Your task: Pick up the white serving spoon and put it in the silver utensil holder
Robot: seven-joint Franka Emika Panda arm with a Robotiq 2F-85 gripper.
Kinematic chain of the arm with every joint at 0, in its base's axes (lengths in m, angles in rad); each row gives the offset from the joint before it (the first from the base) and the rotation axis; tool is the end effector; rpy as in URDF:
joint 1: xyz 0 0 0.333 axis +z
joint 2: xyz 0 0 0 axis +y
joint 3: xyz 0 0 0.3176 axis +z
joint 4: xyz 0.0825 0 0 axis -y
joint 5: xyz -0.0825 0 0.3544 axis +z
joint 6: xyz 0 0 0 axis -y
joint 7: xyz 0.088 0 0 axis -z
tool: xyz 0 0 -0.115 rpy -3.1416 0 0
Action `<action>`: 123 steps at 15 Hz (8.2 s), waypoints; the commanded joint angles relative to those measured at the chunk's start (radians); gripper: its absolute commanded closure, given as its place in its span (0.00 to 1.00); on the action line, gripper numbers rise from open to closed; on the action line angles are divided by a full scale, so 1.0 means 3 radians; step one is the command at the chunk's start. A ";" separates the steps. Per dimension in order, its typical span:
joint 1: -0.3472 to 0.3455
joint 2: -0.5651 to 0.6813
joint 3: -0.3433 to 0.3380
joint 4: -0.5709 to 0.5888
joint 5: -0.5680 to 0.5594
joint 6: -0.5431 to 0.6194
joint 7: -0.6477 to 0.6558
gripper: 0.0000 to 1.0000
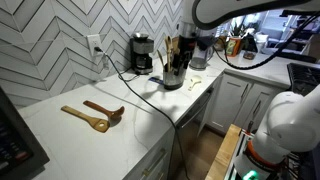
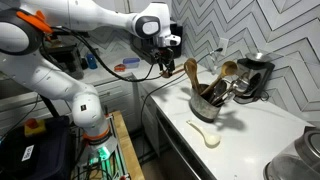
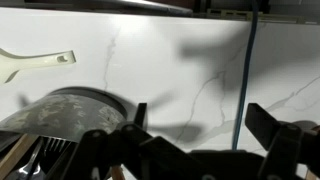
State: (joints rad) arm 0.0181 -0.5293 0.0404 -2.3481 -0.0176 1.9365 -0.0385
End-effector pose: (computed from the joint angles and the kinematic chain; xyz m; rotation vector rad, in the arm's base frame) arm 0.3749 0.0227 0.5378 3.0962 0.1518 0.1824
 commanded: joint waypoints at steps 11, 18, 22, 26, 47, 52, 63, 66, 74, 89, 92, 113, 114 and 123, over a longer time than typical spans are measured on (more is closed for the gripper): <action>-0.0061 0.0046 -0.0202 0.0091 0.0014 -0.0095 -0.0116 0.00; -0.0266 0.0241 -0.0956 0.0430 0.0005 -0.0351 -0.1253 0.00; -0.0303 0.0538 -0.1346 0.0632 0.0060 -0.0383 -0.2052 0.00; -0.0424 0.0584 -0.1358 0.0600 0.0073 -0.0281 -0.2255 0.00; -0.1162 0.2276 -0.1543 0.1412 0.0948 -0.0057 -0.3413 0.00; -0.1410 0.2602 -0.1374 0.1617 0.1196 -0.0005 -0.3405 0.00; -0.1651 0.2993 -0.1097 0.1916 0.1406 0.0038 -0.3300 0.70; -0.1691 0.3048 -0.1082 0.1969 0.1381 0.0036 -0.3264 0.92; -0.1583 0.2648 -0.1105 0.1787 0.1130 0.0147 -0.2955 0.99; -0.1065 0.0560 -0.0922 0.0709 -0.1148 0.0798 -0.2060 0.99; -0.0928 0.0159 -0.0781 0.0431 -0.1440 0.1052 -0.2032 0.99; -0.0476 -0.0151 -0.0619 0.0063 -0.1830 0.2482 -0.2422 0.99; -0.0465 -0.0133 -0.0624 0.0053 -0.1836 0.2569 -0.2466 0.99; -0.0450 0.0124 -0.0669 -0.0094 -0.1842 0.3066 -0.2772 0.99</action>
State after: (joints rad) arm -0.1303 -0.5061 -0.1378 -2.3489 -0.5602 2.8128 -0.8339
